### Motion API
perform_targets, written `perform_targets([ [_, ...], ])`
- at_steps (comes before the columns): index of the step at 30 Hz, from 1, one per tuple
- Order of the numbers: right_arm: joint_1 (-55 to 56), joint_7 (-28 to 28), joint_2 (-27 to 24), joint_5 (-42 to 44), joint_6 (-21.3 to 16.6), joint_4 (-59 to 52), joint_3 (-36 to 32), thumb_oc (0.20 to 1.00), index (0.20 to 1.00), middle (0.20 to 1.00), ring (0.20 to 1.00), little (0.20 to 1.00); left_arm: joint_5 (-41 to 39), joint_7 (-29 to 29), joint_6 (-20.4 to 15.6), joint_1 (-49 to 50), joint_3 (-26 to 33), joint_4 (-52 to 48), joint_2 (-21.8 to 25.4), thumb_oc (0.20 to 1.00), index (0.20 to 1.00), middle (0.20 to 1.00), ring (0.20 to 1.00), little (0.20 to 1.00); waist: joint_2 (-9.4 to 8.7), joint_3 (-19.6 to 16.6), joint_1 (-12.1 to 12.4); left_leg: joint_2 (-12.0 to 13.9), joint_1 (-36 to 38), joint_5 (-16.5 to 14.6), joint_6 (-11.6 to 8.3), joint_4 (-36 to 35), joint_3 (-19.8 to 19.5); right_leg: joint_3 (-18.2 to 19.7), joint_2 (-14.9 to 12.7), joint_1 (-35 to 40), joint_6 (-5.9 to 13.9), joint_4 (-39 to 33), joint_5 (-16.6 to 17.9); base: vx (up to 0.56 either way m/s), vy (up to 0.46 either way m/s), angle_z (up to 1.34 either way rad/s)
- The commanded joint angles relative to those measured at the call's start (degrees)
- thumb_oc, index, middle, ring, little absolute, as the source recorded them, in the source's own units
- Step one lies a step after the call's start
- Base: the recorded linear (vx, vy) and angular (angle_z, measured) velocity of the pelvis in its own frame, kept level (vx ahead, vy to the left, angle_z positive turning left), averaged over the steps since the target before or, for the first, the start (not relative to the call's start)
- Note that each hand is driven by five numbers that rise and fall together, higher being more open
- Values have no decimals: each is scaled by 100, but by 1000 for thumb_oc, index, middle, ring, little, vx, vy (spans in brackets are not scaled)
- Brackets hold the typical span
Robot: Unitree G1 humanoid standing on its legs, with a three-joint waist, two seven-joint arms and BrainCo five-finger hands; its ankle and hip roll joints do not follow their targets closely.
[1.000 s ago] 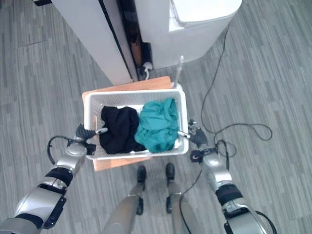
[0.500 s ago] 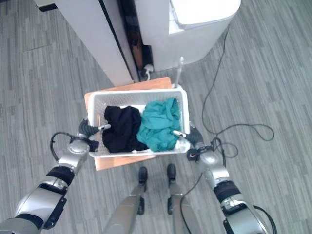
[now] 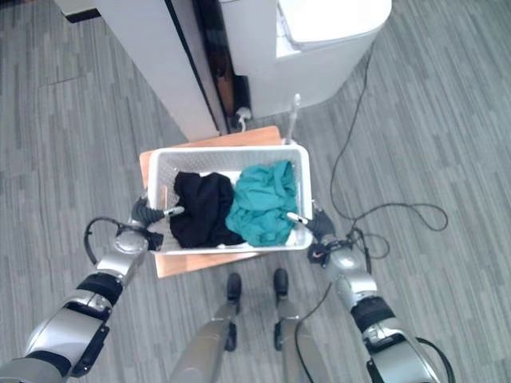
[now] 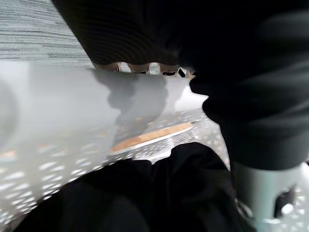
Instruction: Grab the laundry basket,head to the washer,open it,put in the laundry and shut it.
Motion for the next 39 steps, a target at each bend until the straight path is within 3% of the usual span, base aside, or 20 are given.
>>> perform_targets([
  [1,328,211,23,103,-145,-301,-39,1000,1000,1000,1000,1000,188,-136,-120,-10,-227,227,-7,200,200,200,200,200,-183,-382,2,125,-433,-802,-76,911,-388,-78,-703,-178,445,325,-347,0,0,0],
  [3,253,210,-62,87,-133,-295,-58,959,959,959,959,959,99,-304,-73,-135,-339,487,-34,200,200,200,200,200,-189,-366,-25,139,-458,-790,-76,916,-394,-83,-703,-199,452,331,-345,0,0,0],
  [4,218,215,-111,97,-131,-307,-65,805,805,805,805,805,111,-371,-54,-201,-412,556,-12,200,200,200,200,200,-187,-355,-34,140,-469,-784,-78,914,-394,-87,-706,-210,457,332,-339,0,0,0],
  [5,192,222,-145,92,-122,-296,-63,385,385,385,385,385,153,-421,-37,-246,-481,602,7,200,200,200,200,200,-187,-348,-37,139,-479,-780,-78,916,-400,-87,-705,-221,460,336,-336,0,0,0],
  [6,187,228,-185,82,-110,-311,-75,200,200,200,200,200,221,-463,-12,-286,-543,590,41,200,200,200,200,200,-185,-345,-41,145,-490,-779,-78,918,-404,-89,-708,-228,463,338,-338,0,0,0],
  [16,285,374,-434,-100,-172,-629,-240,200,200,200,200,200,1184,-543,41,-456,-1001,378,372,200,200,200,200,200,-199,-260,-64,153,-532,-798,-78,966,-442,-56,-685,-265,483,371,-350,0,0,0],
  [19,440,467,-591,-412,-229,-877,-352,200,200,200,200,200,1977,-573,66,-452,-1217,211,618,200,200,200,200,200,-209,-227,-77,183,-520,-833,-86,986,-449,-45,-668,-268,486,402,-389,0,0,0],
  [24,507,396,-612,-717,-264,-889,-487,200,200,200,200,200,1991,-515,56,-372,-1103,272,571,200,200,200,200,200,-206,-231,-90,196,-482,-845,-85,969,-445,-29,-642,-257,479,413,-412,0,0,0],
  [39,917,321,-421,-926,-313,-1051,-837,200,200,200,200,200,2144,-474,-51,685,-668,-1297,547,200,200,200,200,200,-81,-414,-35,216,-247,-867,-90,800,-464,-16,-594,-83,442,394,-518,4,-1,0],
])
